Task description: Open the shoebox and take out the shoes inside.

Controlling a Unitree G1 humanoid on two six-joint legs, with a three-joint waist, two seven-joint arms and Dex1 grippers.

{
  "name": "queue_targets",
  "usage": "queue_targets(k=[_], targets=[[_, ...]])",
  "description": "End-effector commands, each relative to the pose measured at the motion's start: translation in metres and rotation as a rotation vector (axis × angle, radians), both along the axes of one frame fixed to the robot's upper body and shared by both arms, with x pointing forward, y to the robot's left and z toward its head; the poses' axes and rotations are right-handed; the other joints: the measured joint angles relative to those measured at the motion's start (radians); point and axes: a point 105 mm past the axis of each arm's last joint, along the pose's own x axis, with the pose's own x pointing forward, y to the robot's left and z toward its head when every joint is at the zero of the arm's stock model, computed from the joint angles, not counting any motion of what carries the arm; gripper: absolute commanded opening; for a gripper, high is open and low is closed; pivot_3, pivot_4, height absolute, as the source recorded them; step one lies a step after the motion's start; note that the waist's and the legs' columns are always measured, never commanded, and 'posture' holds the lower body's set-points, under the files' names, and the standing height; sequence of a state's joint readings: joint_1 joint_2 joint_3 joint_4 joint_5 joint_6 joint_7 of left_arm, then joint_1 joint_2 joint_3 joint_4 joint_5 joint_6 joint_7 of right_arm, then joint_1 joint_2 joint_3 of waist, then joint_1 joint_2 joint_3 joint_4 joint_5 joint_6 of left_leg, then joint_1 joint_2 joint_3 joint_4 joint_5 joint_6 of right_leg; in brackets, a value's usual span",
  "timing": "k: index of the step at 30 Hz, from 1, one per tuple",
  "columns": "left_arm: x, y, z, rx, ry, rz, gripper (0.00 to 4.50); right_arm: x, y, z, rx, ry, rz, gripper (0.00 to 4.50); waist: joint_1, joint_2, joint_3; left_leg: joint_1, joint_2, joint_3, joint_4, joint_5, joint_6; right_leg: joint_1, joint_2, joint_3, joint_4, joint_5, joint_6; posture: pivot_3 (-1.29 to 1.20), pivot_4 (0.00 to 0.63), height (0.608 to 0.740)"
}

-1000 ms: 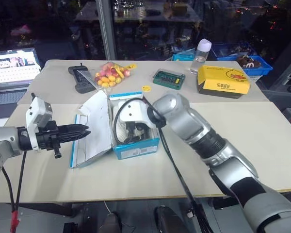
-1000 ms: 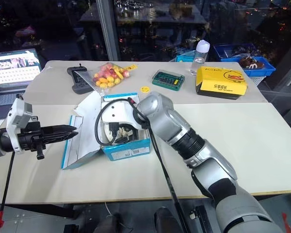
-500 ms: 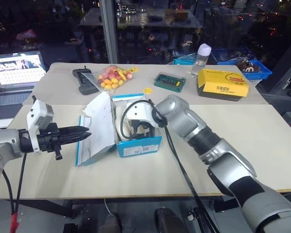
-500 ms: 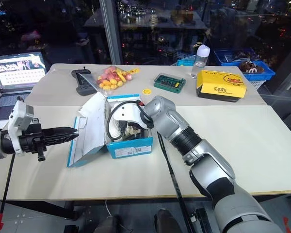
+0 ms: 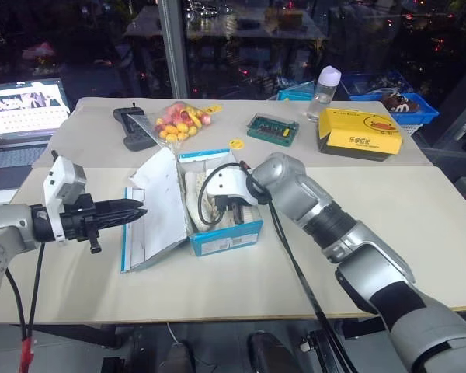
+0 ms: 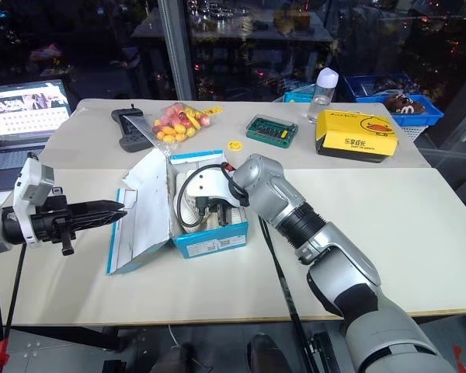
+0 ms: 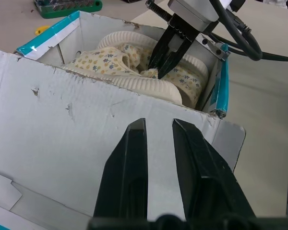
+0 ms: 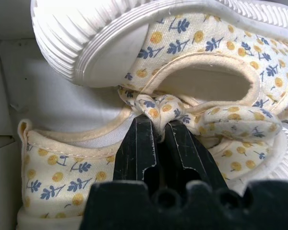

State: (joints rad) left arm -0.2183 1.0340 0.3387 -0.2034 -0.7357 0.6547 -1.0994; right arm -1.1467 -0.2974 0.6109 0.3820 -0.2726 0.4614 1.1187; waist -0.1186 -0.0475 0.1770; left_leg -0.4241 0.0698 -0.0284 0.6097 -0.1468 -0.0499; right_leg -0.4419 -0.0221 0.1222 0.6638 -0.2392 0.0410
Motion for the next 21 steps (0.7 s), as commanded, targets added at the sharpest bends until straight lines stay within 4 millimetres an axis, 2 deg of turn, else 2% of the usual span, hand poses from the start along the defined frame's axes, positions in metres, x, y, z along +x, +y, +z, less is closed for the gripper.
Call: queue_targets(k=[1, 8, 10, 17, 21], targets=[[-0.001, -0.003, 0.012, 0.006, -0.053, -0.01, 0.91, -0.005, 0.003, 0.031, 0.068, -0.045, 0.015, 0.01, 0.0, 0.0, 0.0, 0.0, 0.0, 0.0, 0.0, 0.0, 0.0, 0.0, 0.0, 0.0, 0.0, 0.0, 0.0, 0.0, 0.15, 0.74], [0.001, -0.004, 0.012, 0.004, -0.057, -0.01, 0.91, -0.019, -0.002, 0.084, 0.269, 0.022, 0.016, 0.01, 0.002, 0.0, 0.001, -0.002, 0.0, 0.0, 0.0, 0.0, 0.0, -0.002, 0.0, 0.0, 0.0, 0.0, 0.0, 0.0, 0.15, 0.74], [0.001, -0.005, 0.012, 0.003, -0.059, -0.011, 0.91, -0.018, -0.009, 0.097, 0.343, 0.053, -0.013, 0.01, 0.0, 0.0, 0.001, -0.003, 0.0, 0.0, 0.0, 0.0, 0.0, -0.003, 0.0, 0.0, 0.0, 0.0, 0.0, 0.0, 0.15, 0.74], [0.003, -0.007, 0.012, 0.001, -0.06, -0.017, 0.91, -0.011, -0.02, 0.106, 0.424, 0.084, -0.082, 0.01, -0.001, 0.0, 0.001, -0.005, 0.0, 0.0, -0.001, 0.0, 0.0, -0.006, 0.0, 0.0, 0.0, 0.0, 0.0, 0.0, 0.15, 0.74], [0.004, -0.007, 0.012, 0.004, -0.062, -0.022, 0.91, -0.015, -0.016, 0.117, 0.58, 0.196, -0.101, 0.01, -0.002, 0.0, 0.001, -0.009, 0.0, 0.0, -0.001, 0.0, 0.0, -0.011, 0.0, 0.001, 0.001, 0.001, -0.001, 0.0, 0.15, 0.74]])
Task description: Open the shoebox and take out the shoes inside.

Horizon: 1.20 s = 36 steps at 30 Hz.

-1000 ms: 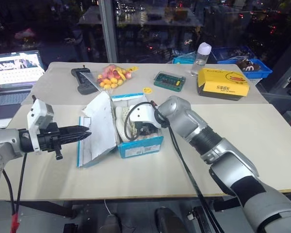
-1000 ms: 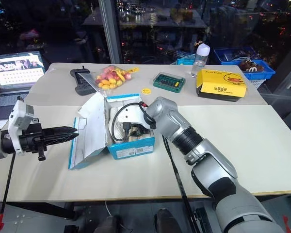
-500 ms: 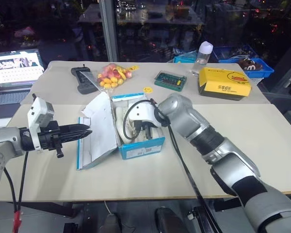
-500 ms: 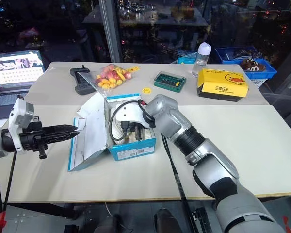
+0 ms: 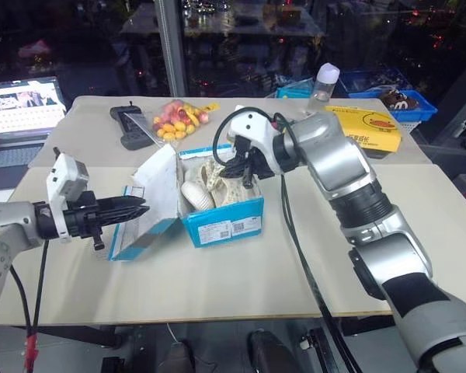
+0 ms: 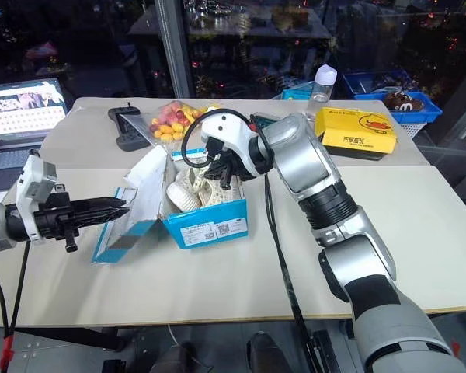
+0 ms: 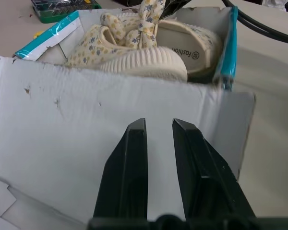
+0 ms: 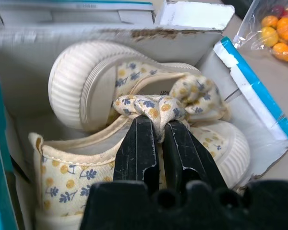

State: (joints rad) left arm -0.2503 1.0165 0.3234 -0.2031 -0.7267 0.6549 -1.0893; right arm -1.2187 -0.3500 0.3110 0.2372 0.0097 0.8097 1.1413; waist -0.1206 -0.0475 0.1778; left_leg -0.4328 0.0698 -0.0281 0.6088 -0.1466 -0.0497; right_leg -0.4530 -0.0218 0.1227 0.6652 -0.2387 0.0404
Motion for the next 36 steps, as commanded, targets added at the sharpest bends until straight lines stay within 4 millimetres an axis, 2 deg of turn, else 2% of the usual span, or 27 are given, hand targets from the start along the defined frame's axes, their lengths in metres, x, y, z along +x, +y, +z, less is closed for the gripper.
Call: queue_targets(k=[1, 5, 12, 14, 17, 19, 24, 28, 30, 36], targets=[[0.001, -0.003, 0.01, 0.011, -0.043, -0.018, 0.91, -0.007, 0.004, 0.034, 0.171, 0.017, 0.006, 0.01, 0.0, 0.0, 0.0, -0.001, 0.0, 0.0, 0.0, 0.0, 0.0, -0.001, 0.0, 0.0, 0.0, 0.0, 0.0, 0.0, 0.15, 0.74], [0.002, -0.003, 0.011, 0.013, -0.042, -0.022, 0.91, -0.01, 0.006, 0.047, 0.295, 0.11, -0.004, 0.01, 0.001, 0.0, 0.0, -0.004, 0.0, 0.0, 0.001, 0.0, 0.0, -0.003, 0.0, 0.0, 0.0, 0.001, -0.001, 0.0, 0.15, 0.74], [0.003, -0.005, 0.011, 0.017, -0.044, -0.028, 0.91, 0.003, -0.007, 0.049, 0.436, 0.255, -0.095, 0.01, 0.002, 0.0, 0.0, -0.007, 0.0, 0.0, 0.001, 0.0, 0.0, -0.004, 0.0, -0.001, -0.001, 0.003, -0.004, 0.0, 0.15, 0.74], [0.003, -0.005, 0.011, 0.019, -0.044, -0.029, 0.91, 0.001, -0.008, 0.054, 0.504, 0.313, -0.077, 0.01, 0.002, 0.0, 0.0, -0.007, 0.0, 0.0, 0.001, 0.0, 0.0, -0.004, 0.0, 0.0, -0.001, 0.003, -0.004, 0.0, 0.15, 0.74], [0.003, -0.005, 0.011, 0.02, -0.043, -0.03, 0.91, 0.006, -0.012, 0.034, 0.407, 0.26, -0.137, 0.01, 0.0, 0.0, 0.0, -0.007, 0.0, 0.0, 0.001, 0.0, 0.0, -0.004, 0.0, 0.0, -0.001, 0.003, -0.004, 0.0, 0.15, 0.74], [0.003, -0.005, 0.011, 0.02, -0.042, -0.031, 0.91, -0.002, -0.009, 0.044, 0.481, 0.312, -0.092, 0.01, 0.0, 0.0, 0.0, -0.007, 0.0, -0.001, 0.001, 0.0, 0.0, -0.004, 0.0, -0.001, -0.001, 0.003, -0.004, 0.0, 0.15, 0.74], [0.003, -0.004, 0.011, 0.024, -0.041, -0.031, 0.91, 0.0, -0.014, 0.051, 0.548, 0.352, -0.11, 0.01, -0.001, 0.0, 0.0, -0.007, 0.0, 0.0, 0.001, 0.0, 0.0, -0.004, 0.0, 0.0, -0.001, 0.002, -0.003, 0.0, 0.15, 0.74], [0.003, -0.004, 0.011, 0.023, -0.04, -0.032, 0.91, -0.015, -0.011, 0.079, 0.694, 0.445, -0.012, 0.01, -0.001, 0.0, 0.0, -0.007, 0.0, 0.0, 0.001, 0.0, 0.0, -0.004, 0.0, 0.0, -0.001, 0.003, -0.003, 0.0, 0.15, 0.74], [0.003, -0.005, 0.011, 0.024, -0.039, -0.035, 0.91, -0.014, -0.012, 0.084, 0.75, 0.499, -0.012, 0.01, -0.002, 0.0, 0.0, -0.007, 0.0, -0.001, 0.001, 0.0, 0.0, -0.005, 0.0, 0.0, -0.001, 0.003, -0.003, 0.0, 0.15, 0.74], [0.004, -0.006, 0.011, 0.024, -0.037, -0.041, 0.91, -0.011, -0.018, 0.086, 0.818, 0.556, -0.044, 0.01, -0.001, 0.0, 0.0, -0.007, 0.0, -0.001, 0.001, 0.0, 0.0, -0.004, 0.0, -0.001, -0.001, 0.003, -0.004, 0.0, 0.15, 0.74]])
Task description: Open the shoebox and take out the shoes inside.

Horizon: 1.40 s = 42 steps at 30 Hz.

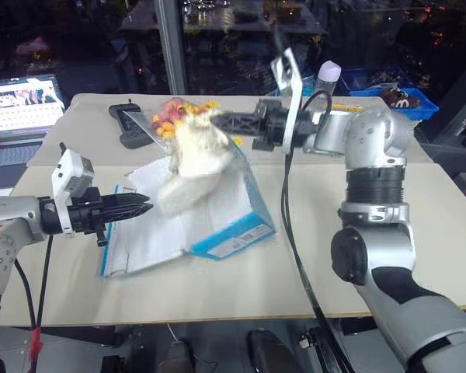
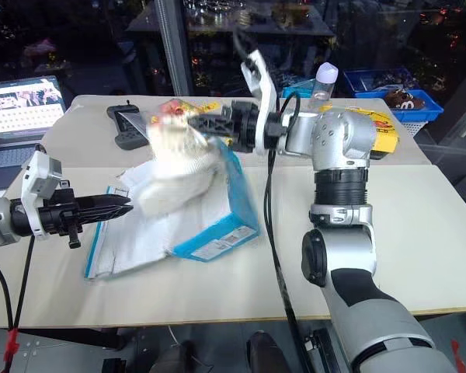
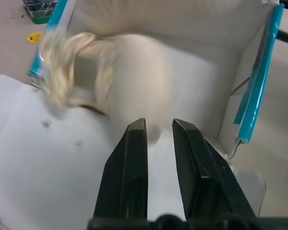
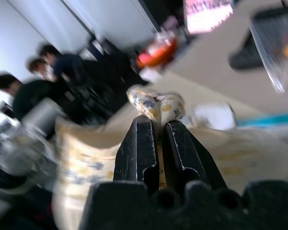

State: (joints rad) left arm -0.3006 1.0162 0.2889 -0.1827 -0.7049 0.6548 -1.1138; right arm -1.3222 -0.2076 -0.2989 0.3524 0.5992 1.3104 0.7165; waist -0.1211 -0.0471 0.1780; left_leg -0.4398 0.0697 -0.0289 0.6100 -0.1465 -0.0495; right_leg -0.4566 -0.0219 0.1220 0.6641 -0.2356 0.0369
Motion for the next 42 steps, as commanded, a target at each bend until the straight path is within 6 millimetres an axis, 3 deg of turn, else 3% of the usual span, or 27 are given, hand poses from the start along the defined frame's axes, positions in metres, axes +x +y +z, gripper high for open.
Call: queue_targets(k=[1, 6, 13, 24, 29, 35, 38, 42], targets=[[-0.001, -0.002, 0.008, 0.011, -0.033, -0.015, 0.91, -0.002, -0.007, 0.015, 0.065, -0.016, -0.012, 0.01, 0.0, 0.0, 0.0, 0.0, 0.0, 0.0, 0.0, 0.0, 0.0, 0.0, 0.0, 0.0, 0.0, 0.0, 0.0, 0.0, 0.15, 0.74], [-0.001, -0.002, 0.007, 0.012, -0.029, -0.018, 0.91, 0.004, -0.019, 0.016, 0.075, -0.031, -0.069, 0.01, 0.0, 0.0, 0.0, 0.0, 0.0, 0.0, 0.001, 0.0, 0.0, 0.0, 0.0, 0.0, 0.0, 0.0, 0.002, 0.0, 0.15, 0.74], [-0.001, -0.001, 0.007, 0.017, -0.026, -0.022, 0.91, 0.02, -0.07, 0.033, 0.122, -0.083, -0.252, 0.01, 0.005, 0.0, 0.0, -0.001, 0.0, 0.0, 0.001, 0.0, 0.0, 0.0, 0.0, 0.0, 0.0, 0.0, 0.002, 0.0, 0.15, 0.74], [0.001, -0.003, 0.008, 0.019, -0.021, -0.038, 0.91, 0.029, -0.124, 0.025, 0.03, -0.148, -0.466, 0.01, -0.001, 0.001, 0.0, 0.0, 0.0, 0.0, 0.0, 0.0, 0.0, 0.0, 0.0, 0.001, 0.0, -0.001, 0.004, 0.0, 0.15, 0.74], [0.001, -0.003, 0.008, 0.017, -0.02, -0.04, 0.91, 0.043, -0.174, -0.021, -0.229, -0.154, -0.706, 0.01, 0.01, 0.001, 0.0, 0.0, 0.0, 0.001, 0.0, 0.0, 0.0, 0.0, 0.0, 0.001, -0.001, -0.002, 0.005, 0.0, 0.15, 0.74], [0.001, -0.004, 0.007, 0.012, -0.018, -0.039, 0.91, 0.044, -0.203, -0.072, -0.38, -0.07, -0.875, 0.01, 0.015, 0.002, 0.001, 0.0, -0.001, 0.002, 0.0, 0.0, 0.0, -0.001, 0.0, 0.003, 0.0, -0.002, 0.005, 0.0, 0.15, 0.74], [0.0, -0.005, 0.006, 0.009, -0.014, -0.041, 0.91, 0.036, -0.224, -0.111, -0.532, -0.023, -0.951, 0.01, 0.018, 0.003, 0.002, 0.001, -0.001, 0.002, 0.0, 0.0, 0.001, 0.0, 0.0, 0.002, 0.0, -0.002, 0.005, 0.0, 0.15, 0.74], [0.0, -0.006, 0.006, 0.007, -0.011, -0.045, 0.91, 0.025, -0.237, -0.126, -0.586, 0.011, -0.987, 0.01, 0.023, 0.003, 0.002, 0.001, -0.001, 0.002, 0.003, 0.0, 0.001, 0.0, 0.0, 0.003, 0.0, -0.001, 0.006, 0.0, 0.15, 0.74]])
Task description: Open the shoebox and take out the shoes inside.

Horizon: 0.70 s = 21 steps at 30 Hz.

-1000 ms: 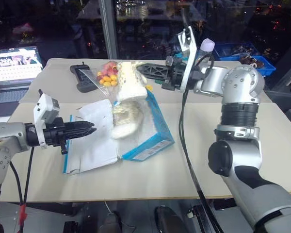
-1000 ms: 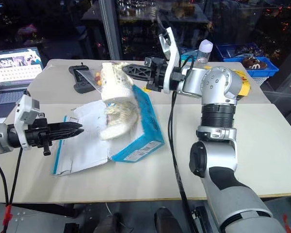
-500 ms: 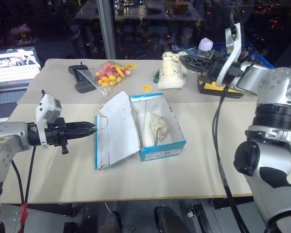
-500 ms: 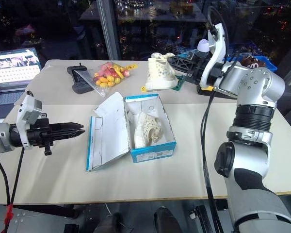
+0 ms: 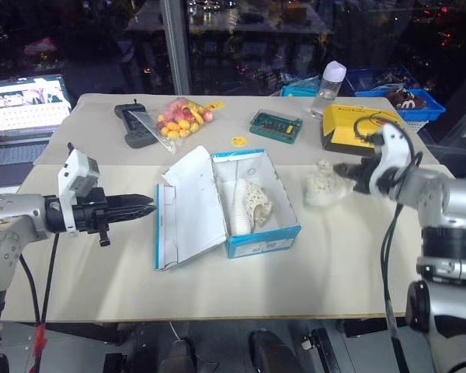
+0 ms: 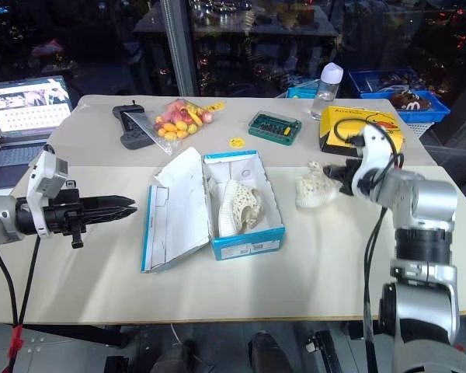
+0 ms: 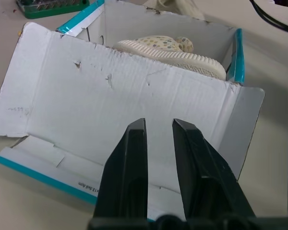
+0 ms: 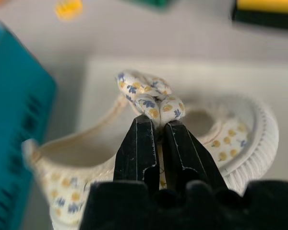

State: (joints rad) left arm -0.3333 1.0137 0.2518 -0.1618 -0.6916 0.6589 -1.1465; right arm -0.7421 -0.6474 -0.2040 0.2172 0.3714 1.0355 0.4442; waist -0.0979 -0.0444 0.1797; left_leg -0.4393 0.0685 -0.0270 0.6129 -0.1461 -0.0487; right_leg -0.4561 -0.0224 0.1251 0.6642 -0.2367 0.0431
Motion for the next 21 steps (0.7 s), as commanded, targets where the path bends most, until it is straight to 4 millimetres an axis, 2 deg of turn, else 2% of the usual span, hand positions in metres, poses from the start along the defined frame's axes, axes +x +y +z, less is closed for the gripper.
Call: queue_targets(k=[1, 3, 4, 7, 9, 11, 14, 16, 18, 21], targets=[[-0.001, -0.002, 0.009, 0.001, -0.033, -0.011, 0.91, -0.009, -0.015, 0.021, -0.061, -0.067, -0.047, 0.01, 0.0, 0.0, 0.0, 0.0, 0.0, 0.0, 0.001, 0.0, 0.0, 0.0, 0.0, 0.0, 0.0, 0.0, 0.0, 0.0, 0.15, 0.74], [0.0, -0.004, 0.008, -0.001, -0.032, -0.018, 0.91, -0.017, -0.027, 0.021, -0.09, -0.053, -0.069, 0.86, 0.001, 0.0, 0.0, 0.0, 0.0, 0.0, 0.002, 0.0, 0.0, 0.0, 0.0, 0.001, 0.0, 0.002, 0.001, 0.0, 0.15, 0.74], [0.001, -0.005, 0.008, -0.002, -0.032, -0.022, 0.91, -0.021, -0.033, 0.022, -0.112, -0.048, -0.077, 1.04, 0.002, 0.0, 0.0, 0.0, 0.0, 0.0, 0.002, 0.0, 0.001, 0.001, 0.0, 0.001, 0.0, 0.002, 0.001, 0.0, 0.15, 0.74], [0.002, -0.006, 0.008, -0.004, -0.031, -0.028, 0.91, -0.03, -0.046, 0.027, -0.193, -0.04, -0.097, 2.09, 0.005, 0.0, 0.0, 0.0, 0.0, 0.0, 0.003, 0.001, 0.001, 0.001, 0.0, 0.0, 0.0, 0.002, 0.001, 0.0, 0.15, 0.74], [0.003, -0.007, 0.008, -0.006, -0.031, -0.031, 0.91, -0.034, -0.048, 0.034, -0.26, -0.046, -0.077, 2.77, 0.005, 0.0, 0.0, 0.0, 0.0, 0.0, 0.003, 0.001, 0.001, 0.001, 0.0, 0.001, 0.0, 0.003, 0.002, 0.0, 0.15, 0.74], [0.004, -0.008, 0.008, -0.007, -0.031, -0.034, 0.91, -0.038, -0.039, 0.051, -0.321, -0.085, -0.01, 3.52, 0.001, 0.001, 0.0, 0.0, 0.0, 0.001, 0.003, 0.001, 0.002, 0.001, 0.0, 0.001, 0.0, 0.003, 0.002, 0.0, 0.15, 0.74], [0.006, -0.009, 0.008, -0.008, -0.032, -0.037, 0.91, -0.047, -0.001, 0.082, -0.341, -0.184, 0.204, 4.46, -0.005, 0.001, 0.0, 0.002, 0.0, 0.001, 0.003, 0.001, 0.002, 0.001, 0.0, 0.002, 0.0, 0.004, 0.001, 0.0, 0.15, 0.74], [0.007, -0.01, 0.008, -0.009, -0.033, -0.037, 0.91, -0.056, 0.04, 0.108, -0.308, -0.278, 0.398, 4.46, -0.01, 0.002, 0.001, 0.003, 0.0, 0.001, 0.003, 0.001, 0.002, 0.001, 0.0, 0.002, 0.0, 0.004, 0.0, 0.0, 0.15, 0.74], [0.008, -0.01, 0.008, -0.01, -0.035, -0.038, 0.91, -0.062, 0.08, 0.124, -0.265, -0.342, 0.563, 4.46, -0.019, 0.003, 0.002, 0.004, 0.0, 0.001, 0.002, 0.001, 0.002, 0.001, 0.001, 0.003, 0.0, 0.005, 0.001, 0.0, 0.15, 0.74], [0.009, -0.012, 0.008, -0.012, -0.036, -0.041, 0.91, -0.058, 0.124, 0.126, -0.193, -0.327, 0.687, 4.46, -0.024, 0.001, 0.001, 0.006, 0.0, 0.0, 0.002, 0.001, 0.002, 0.002, 0.002, 0.002, 0.0, 0.007, 0.0, 0.0, 0.15, 0.74]])
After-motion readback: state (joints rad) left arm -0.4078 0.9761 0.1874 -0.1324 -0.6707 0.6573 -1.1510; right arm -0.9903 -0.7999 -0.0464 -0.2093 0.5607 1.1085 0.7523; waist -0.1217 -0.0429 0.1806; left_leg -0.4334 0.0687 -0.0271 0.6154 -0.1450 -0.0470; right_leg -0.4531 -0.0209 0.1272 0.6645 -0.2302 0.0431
